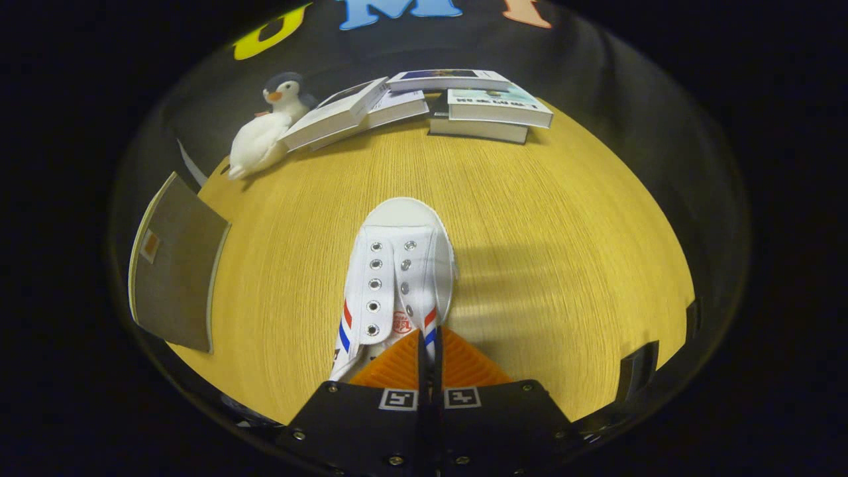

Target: Open the storage box then place both shoes into the box .Put the left shoe in first, then the right shoe, with the right side of both shoes facing outward in a uniform manner.

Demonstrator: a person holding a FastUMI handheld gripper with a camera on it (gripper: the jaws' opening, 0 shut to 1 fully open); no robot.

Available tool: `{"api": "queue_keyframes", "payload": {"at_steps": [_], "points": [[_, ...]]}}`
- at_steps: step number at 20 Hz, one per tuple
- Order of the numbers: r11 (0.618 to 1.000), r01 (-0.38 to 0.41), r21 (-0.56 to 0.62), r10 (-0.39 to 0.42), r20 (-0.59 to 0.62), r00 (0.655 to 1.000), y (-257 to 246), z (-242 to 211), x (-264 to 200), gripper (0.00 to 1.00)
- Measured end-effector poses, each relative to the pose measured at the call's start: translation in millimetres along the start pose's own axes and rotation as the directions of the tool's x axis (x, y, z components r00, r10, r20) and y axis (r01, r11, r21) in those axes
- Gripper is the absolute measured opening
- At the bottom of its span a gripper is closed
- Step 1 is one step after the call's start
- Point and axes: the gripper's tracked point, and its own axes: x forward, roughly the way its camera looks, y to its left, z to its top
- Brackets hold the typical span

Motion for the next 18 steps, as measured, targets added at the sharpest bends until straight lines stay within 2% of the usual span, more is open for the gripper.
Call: {"api": "queue_keyframes", "payload": {"at_steps": [5,12,14,18], "points": [[0.991,-0.071,0.109,0.066,0.047,0.997,11,8,-13,0.0],[0.929,-0.258,0.265,0.242,0.093,0.966,50,26,-42,0.0],[0.913,-0.295,0.284,0.275,0.108,0.955,65,30,-51,0.0],[0.903,-0.342,0.259,0.318,0.132,0.939,93,43,-71,0.0]]}}
